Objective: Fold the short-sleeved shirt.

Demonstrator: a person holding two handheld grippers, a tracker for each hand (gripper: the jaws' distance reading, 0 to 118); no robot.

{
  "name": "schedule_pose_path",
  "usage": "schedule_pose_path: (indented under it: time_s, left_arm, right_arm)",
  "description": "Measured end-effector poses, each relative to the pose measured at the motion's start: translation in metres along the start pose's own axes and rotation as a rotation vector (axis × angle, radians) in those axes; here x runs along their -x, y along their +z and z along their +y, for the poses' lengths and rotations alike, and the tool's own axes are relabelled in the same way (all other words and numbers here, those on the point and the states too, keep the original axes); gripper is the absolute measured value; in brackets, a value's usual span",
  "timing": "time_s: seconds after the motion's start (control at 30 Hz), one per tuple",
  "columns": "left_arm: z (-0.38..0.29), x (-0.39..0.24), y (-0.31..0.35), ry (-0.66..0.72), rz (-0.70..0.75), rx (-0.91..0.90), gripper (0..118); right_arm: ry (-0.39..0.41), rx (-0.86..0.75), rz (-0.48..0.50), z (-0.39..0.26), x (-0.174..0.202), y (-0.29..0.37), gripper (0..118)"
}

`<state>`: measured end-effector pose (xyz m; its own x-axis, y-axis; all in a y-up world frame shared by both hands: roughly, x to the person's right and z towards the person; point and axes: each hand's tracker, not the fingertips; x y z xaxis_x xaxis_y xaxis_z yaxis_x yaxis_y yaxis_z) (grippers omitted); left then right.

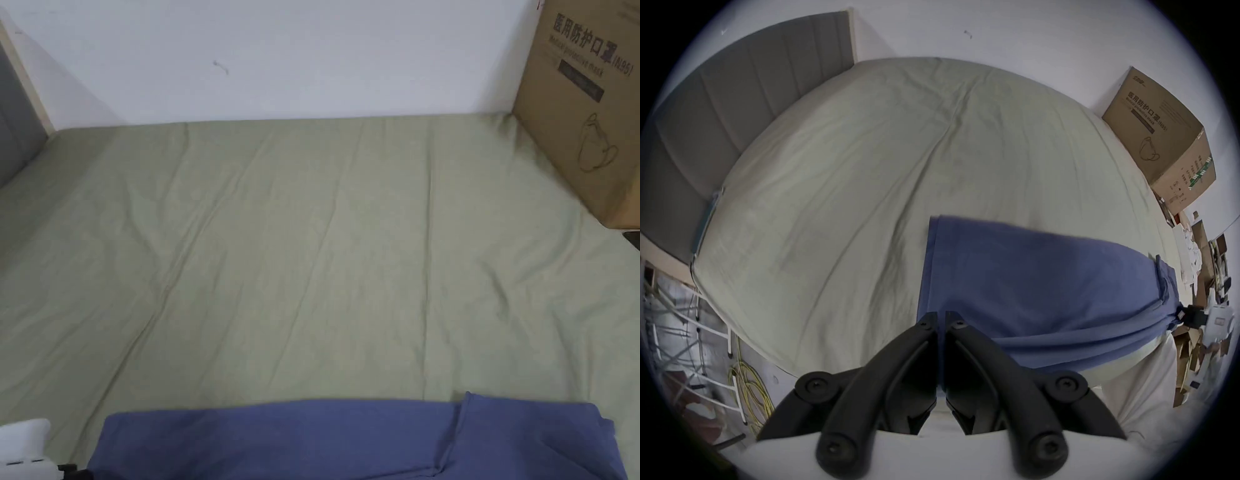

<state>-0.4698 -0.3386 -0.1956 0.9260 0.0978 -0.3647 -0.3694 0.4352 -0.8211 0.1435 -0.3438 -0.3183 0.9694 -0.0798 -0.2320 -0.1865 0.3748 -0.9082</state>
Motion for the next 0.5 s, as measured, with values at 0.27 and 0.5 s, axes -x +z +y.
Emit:
schedule_pose_path:
  time_s: [0.27,0.5]
  left_arm:
    - [-0.003,-0.003,0.022,0.028,0.047,-0.050,69]
    - [-0.010,-0.011,0.060,0.106,-0.123,-0.173,53]
  right_arm:
    - [0.035,-0.067,-0.056,0.003,0.012,0.018,67]
    - [0.044,-0.280,-0.012,0.005,0.058,0.058,21]
